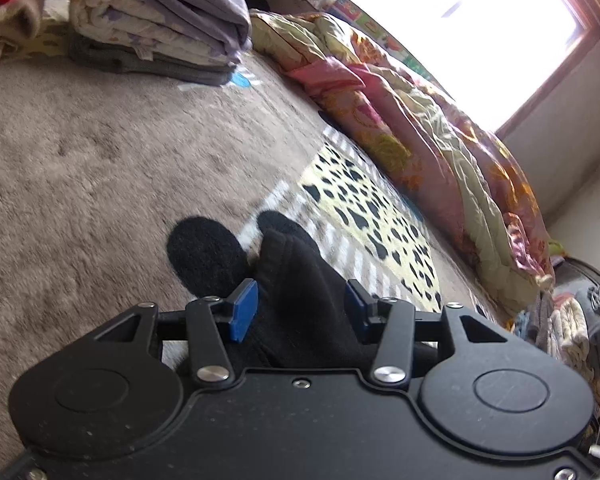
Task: Fold clothes
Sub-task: 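Grasp the fuzzy cuff with the right tool and fold it toward the left tool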
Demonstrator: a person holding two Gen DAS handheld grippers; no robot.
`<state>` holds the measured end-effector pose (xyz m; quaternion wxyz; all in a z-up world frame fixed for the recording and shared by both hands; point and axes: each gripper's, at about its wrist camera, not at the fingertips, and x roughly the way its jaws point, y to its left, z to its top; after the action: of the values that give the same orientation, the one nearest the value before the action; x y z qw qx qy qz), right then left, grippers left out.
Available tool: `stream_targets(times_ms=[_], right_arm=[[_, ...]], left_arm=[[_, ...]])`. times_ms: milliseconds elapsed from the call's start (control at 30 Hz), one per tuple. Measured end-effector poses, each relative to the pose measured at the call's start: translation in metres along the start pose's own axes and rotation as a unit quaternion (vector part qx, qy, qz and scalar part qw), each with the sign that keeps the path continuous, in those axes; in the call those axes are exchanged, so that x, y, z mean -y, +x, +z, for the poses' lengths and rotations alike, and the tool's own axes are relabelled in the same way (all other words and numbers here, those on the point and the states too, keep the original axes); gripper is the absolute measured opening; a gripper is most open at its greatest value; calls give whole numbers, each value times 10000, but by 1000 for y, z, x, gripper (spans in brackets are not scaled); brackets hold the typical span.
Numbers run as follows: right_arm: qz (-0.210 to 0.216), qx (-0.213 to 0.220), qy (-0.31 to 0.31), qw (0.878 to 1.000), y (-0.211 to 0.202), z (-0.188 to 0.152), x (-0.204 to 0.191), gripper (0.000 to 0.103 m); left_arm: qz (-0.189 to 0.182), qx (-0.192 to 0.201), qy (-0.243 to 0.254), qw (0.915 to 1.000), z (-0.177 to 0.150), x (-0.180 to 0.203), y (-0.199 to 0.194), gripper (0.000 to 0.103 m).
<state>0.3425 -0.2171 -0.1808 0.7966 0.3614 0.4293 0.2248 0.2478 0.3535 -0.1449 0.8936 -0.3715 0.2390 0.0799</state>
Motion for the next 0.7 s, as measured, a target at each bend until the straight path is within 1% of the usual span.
stream_targets(times_ms=[33, 100, 200, 333, 400, 467, 500, 533, 567, 633, 667, 700], right_arm=[[-45, 32, -228, 9997, 0, -3, -4, 65], [-67, 160, -410, 9990, 0, -7, -6, 65], [138, 528, -63, 9985, -4, -9, 4, 66], [168, 834, -193, 9962, 5, -11, 3, 65], [168, 791, -415, 9959, 14, -12, -1, 64], [168, 748, -638, 9950, 23, -13, -5, 54], [164, 714, -740, 9946, 27, -13, -7, 40], [153, 655, -806, 9945, 32, -13, -8, 29], [159, 627, -830, 9944, 37, -10, -9, 25], [216, 592, -815, 9947, 42, -8, -9, 12], [283, 586, -765, 9949, 41, -7, -9, 12], [346, 577, -680, 9954, 39, -6, -10, 10]], left_arm=[[15, 23, -30, 10000, 2, -2, 1, 47], [56, 58, -54, 10000, 8, -4, 4, 47], [130, 51, -89, 9999, 18, -7, 12, 47], [164, -164, -90, 9997, 32, -14, 26, 48], [181, -329, 75, 9993, 39, -14, 34, 48], [140, -495, 279, 9983, 44, -13, 42, 48], [75, -614, 438, 9971, 46, -10, 46, 48], [44, -738, 626, 9953, 47, -6, 51, 48], [86, -835, 807, 9932, 46, -2, 55, 48], [167, -1004, 1156, 9881, 41, 5, 65, 45], [188, -1059, 1319, 9854, 37, 8, 68, 38], [203, -1060, 1465, 9833, 34, 11, 70, 23]])
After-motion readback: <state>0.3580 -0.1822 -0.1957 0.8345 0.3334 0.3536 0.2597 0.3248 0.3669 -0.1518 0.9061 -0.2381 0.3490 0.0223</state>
